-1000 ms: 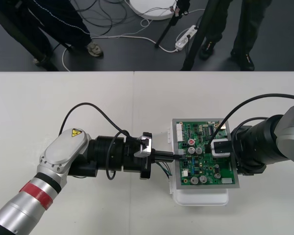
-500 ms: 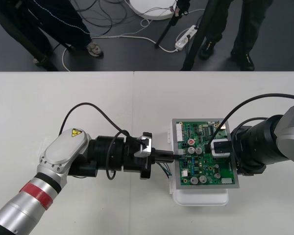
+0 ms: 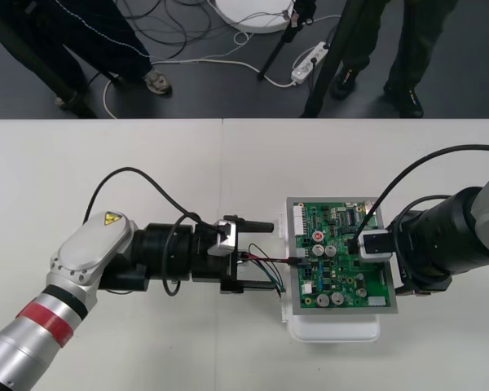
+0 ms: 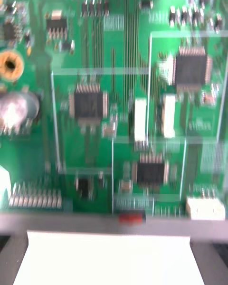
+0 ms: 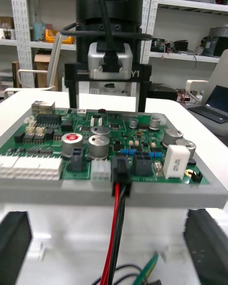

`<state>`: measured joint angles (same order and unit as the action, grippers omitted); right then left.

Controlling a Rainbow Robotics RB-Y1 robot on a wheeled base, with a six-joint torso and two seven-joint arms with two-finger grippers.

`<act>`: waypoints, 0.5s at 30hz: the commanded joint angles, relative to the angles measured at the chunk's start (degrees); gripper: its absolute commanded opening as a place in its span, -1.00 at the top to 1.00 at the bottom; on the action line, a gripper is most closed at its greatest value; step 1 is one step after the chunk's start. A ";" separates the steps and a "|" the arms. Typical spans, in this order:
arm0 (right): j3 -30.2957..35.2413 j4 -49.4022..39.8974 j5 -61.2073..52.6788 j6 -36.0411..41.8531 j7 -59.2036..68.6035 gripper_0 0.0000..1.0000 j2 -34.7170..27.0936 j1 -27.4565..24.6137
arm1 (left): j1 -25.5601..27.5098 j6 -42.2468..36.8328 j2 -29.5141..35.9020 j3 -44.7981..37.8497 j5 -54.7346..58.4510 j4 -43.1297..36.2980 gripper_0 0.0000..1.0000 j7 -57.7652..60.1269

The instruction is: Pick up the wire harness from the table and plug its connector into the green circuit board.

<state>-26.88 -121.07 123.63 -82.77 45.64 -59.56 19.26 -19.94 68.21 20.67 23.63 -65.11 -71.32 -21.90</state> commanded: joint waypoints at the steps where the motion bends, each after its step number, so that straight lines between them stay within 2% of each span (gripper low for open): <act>1: 7.98 1.71 -4.98 0.50 -8.64 -1.00 -4.16 -2.29 | -0.89 -0.28 4.21 0.10 2.45 -0.66 -1.00 -2.27; 6: 16.60 4.08 -10.87 0.68 -17.95 -1.00 -4.77 -7.48 | -0.28 0.08 6.76 -0.95 2.54 -0.66 -1.00 -1.83; 15: 25.21 8.48 -23.35 0.68 -28.94 -1.00 -8.91 -12.40 | 1.83 5.26 11.59 -7.02 0.25 -0.66 -1.00 0.01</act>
<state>-5.66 -113.83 104.43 -82.52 21.27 -64.03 8.89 -19.44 68.59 28.78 21.42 -63.63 -71.32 -21.90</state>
